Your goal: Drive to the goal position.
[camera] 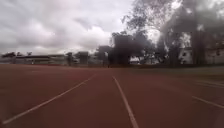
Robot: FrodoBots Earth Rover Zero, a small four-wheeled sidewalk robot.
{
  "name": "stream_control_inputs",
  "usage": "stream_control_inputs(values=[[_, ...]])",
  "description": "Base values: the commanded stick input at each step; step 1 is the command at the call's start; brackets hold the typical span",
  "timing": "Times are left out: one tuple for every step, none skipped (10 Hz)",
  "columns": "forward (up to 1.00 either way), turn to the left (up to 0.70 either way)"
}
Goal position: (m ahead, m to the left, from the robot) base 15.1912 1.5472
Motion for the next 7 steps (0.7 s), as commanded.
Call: stream_control_inputs(values=[[0.85, -0.34], [0.85, -0.34], [0.85, -0.34], [0.85, -0.29], [0.85, -0.16], [0.85, -0.02], [0.85, 0.00]])
